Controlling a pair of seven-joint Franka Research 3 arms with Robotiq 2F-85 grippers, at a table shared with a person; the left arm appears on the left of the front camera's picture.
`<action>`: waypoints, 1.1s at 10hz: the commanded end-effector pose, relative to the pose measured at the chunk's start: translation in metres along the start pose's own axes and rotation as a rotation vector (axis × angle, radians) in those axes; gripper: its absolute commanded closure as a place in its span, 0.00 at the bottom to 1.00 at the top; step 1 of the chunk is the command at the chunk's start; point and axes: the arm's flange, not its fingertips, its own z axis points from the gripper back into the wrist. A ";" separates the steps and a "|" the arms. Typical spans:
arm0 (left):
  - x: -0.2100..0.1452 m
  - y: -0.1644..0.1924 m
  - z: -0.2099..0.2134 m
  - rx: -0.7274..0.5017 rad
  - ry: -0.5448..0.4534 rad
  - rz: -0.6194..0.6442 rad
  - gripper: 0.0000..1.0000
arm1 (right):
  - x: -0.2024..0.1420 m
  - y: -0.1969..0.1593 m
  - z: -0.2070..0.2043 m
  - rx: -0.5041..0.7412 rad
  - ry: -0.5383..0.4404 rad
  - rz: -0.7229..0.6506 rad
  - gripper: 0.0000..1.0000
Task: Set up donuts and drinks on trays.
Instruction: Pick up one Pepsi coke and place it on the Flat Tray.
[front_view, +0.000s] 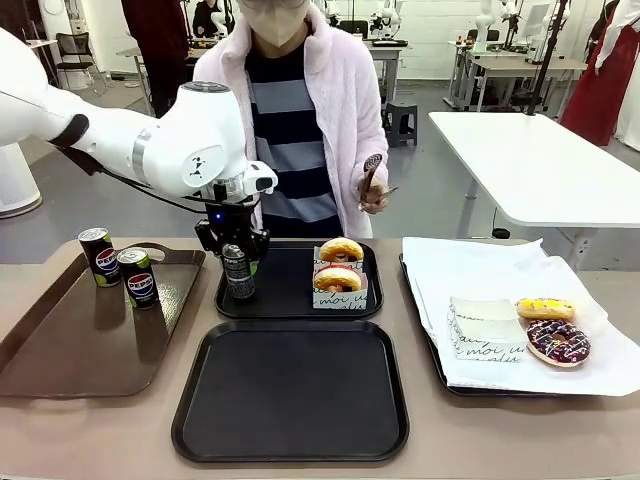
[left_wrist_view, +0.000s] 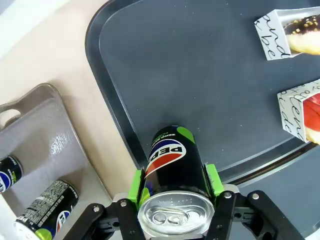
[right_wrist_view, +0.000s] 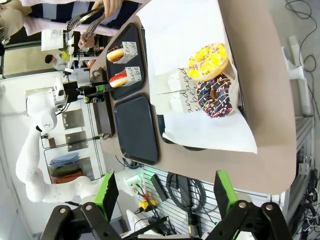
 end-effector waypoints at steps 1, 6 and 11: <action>0.008 -0.001 0.001 0.021 0.005 0.024 0.42 | -0.001 0.001 0.000 0.002 0.005 0.000 0.00; 0.007 -0.002 0.003 0.007 0.020 0.022 0.00 | -0.001 0.001 0.000 0.002 0.005 0.000 0.00; 0.006 0.000 0.012 -0.007 0.031 0.023 0.00 | -0.001 0.001 0.000 0.002 0.005 0.000 0.00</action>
